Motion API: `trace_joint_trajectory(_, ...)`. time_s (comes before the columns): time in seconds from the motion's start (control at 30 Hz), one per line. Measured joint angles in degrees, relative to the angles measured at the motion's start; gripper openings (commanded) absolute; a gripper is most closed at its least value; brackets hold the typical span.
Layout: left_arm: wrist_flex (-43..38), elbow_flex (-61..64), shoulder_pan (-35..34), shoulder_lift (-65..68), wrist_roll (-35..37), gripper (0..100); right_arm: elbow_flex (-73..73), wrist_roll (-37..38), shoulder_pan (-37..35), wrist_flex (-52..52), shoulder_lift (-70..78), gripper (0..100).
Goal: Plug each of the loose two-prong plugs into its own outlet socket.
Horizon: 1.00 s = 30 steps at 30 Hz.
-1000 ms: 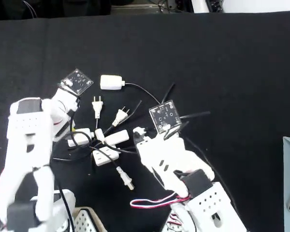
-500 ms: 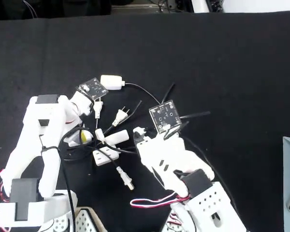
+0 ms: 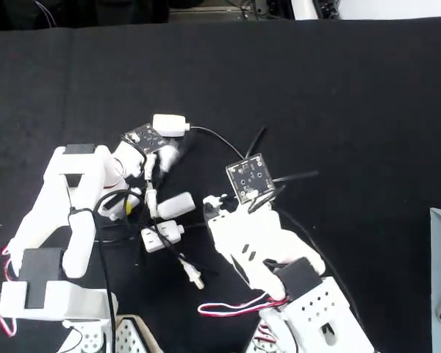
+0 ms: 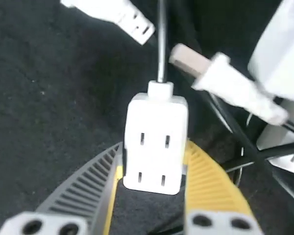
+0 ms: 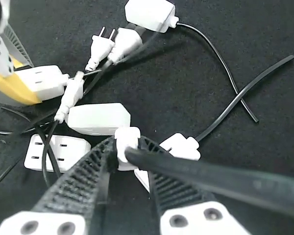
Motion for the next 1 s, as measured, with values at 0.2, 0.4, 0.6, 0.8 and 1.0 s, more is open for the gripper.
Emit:
trace_joint_trajectory(0.2, -0.1, -0.1, 0.0, -0.5, 7.3, 15, 0.0, 0.0, 0.0, 0.0, 0.0, 1.3)
trace_joint_trajectory(0.4, -0.1, -0.1, 0.0, -1.1, 15.0, 26, 0.0, 0.0, 0.0, 0.0, 0.0, 1.4)
trace_joint_trajectory(0.6, 1.7, -0.1, -0.4, -7.0, 16.9, 26, 0.0, 0.0, 0.0, 0.0, 0.0, 1.5)
trace_joint_trajectory(0.8, 7.5, -0.1, -5.2, -21.5, 17.5, 26, -4.7, 3.5, -0.4, 0.7, 0.0, 1.5)
trace_joint_trajectory(1.0, 9.1, 2.2, -15.7, -35.2, 25.4, 26, -12.6, 4.0, -8.8, 0.7, 7.4, 1.4)
